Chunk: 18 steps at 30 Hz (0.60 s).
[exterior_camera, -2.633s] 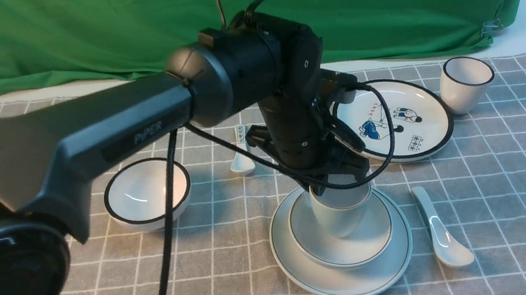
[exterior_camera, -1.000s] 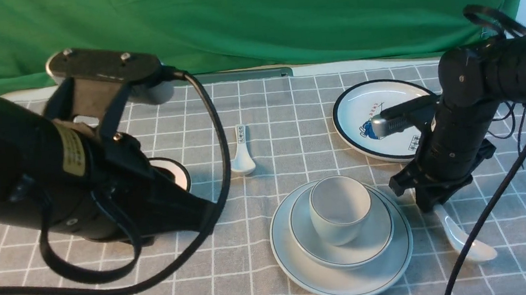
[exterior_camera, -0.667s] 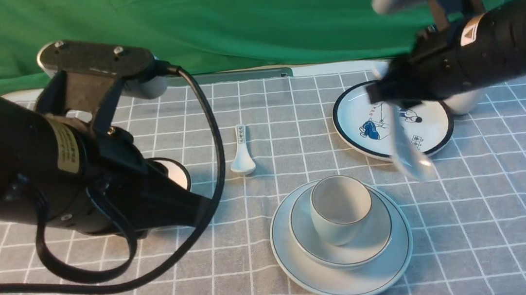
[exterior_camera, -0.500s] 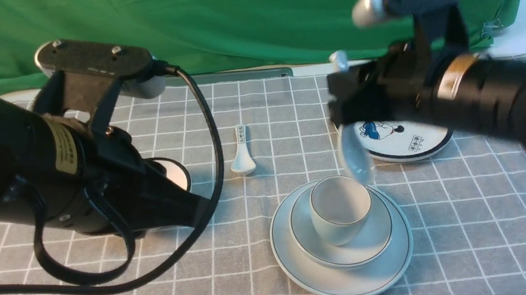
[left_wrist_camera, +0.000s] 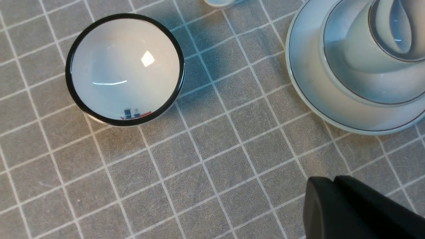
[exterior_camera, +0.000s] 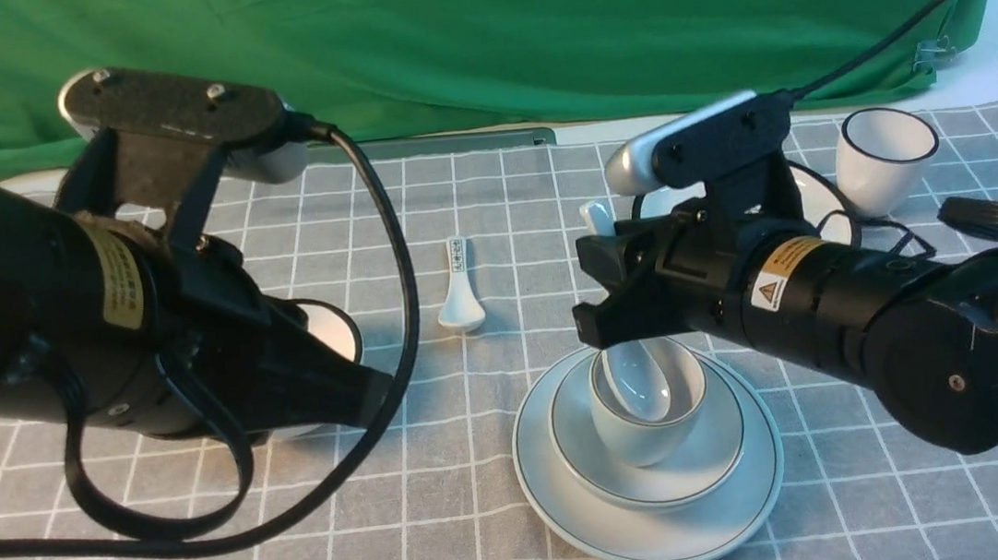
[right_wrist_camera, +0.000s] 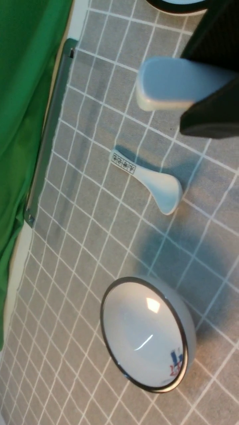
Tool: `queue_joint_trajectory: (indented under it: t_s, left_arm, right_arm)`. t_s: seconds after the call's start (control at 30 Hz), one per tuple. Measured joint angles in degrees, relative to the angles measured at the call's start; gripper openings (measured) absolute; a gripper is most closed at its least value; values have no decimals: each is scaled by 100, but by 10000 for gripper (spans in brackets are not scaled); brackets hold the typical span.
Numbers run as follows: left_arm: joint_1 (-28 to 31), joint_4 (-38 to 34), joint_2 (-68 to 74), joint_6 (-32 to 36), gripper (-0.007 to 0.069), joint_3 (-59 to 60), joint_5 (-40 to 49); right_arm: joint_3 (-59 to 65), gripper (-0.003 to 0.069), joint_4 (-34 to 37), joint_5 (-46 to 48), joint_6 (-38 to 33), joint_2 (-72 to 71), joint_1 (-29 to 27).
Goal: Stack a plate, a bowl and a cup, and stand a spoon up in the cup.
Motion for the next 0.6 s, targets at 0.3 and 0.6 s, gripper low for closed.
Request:
queue_joint_trajectory:
  t_s: [0.3,0.6]
  left_arm:
    - [0,5,0,-19,8,0,5]
    - [0,42,-288,-60,8,0,10]
  right_arm:
    - [47,246,0,372,-102,49,0]
    - [56,265,5,2179,-484,-1116,-47]
